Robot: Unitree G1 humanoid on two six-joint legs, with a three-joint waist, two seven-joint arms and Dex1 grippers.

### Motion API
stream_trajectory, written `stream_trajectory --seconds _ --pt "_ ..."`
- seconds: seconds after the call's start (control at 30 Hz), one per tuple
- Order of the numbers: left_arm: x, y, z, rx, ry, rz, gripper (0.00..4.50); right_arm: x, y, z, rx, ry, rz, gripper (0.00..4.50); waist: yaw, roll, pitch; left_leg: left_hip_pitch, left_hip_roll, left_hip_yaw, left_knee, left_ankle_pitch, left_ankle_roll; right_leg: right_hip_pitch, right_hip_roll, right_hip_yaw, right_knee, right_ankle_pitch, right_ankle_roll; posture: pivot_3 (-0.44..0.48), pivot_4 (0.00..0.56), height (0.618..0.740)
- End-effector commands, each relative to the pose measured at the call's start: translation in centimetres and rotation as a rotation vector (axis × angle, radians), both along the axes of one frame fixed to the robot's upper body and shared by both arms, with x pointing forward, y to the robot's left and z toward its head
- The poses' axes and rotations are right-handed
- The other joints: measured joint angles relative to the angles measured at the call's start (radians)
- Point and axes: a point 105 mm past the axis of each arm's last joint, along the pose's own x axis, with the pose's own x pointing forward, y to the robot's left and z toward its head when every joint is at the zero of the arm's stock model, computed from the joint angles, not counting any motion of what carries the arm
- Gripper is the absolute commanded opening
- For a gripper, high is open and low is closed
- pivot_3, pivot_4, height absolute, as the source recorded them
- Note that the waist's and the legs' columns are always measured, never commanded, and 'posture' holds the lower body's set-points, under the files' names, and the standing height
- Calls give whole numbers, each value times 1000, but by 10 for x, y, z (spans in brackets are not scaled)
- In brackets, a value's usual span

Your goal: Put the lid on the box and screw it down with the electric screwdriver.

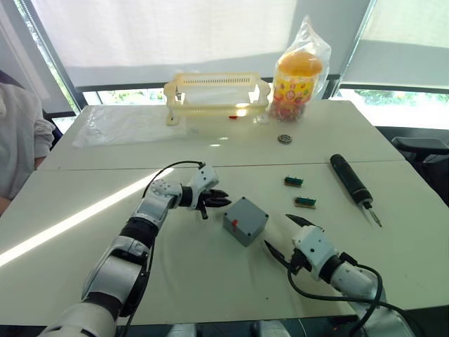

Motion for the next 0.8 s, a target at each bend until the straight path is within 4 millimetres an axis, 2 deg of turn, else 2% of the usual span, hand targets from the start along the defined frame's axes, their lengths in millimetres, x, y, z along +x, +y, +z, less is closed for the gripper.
stream_trajectory --seconds 0.03,0.3,0.53,0.67,0.8 --pt "-6 -4 3 -16 -15 -23 1125 2 8 10 43 -23 10 4470 1 0 0 0 0 0 0 0 0 0 0 0 0 0 0 0 150 740" --pt "-36 -12 -2 -25 36 -109 1125 13 10 15 66 -20 9 4470 1 0 0 0 0 0 0 0 0 1 0 0 0 0 0 0 150 740" --pt "-59 -7 -3 4 63 -165 1125 15 4 18 72 12 26 4470 1 0 0 0 0 0 0 0 0 0 0 0 0 0 0 0 150 740" --pt "-85 -8 0 12 81 -229 1125 17 -5 22 78 28 28 4470 0 1 0 0 0 0 0 0 0 0 -1 0 -1 0 -1 0 150 740" --pt "-90 -12 -1 2 96 -225 1125 20 -5 20 72 39 42 4470 3 1 0 0 1 0 0 0 0 1 -1 0 -1 -1 -3 0 150 740"
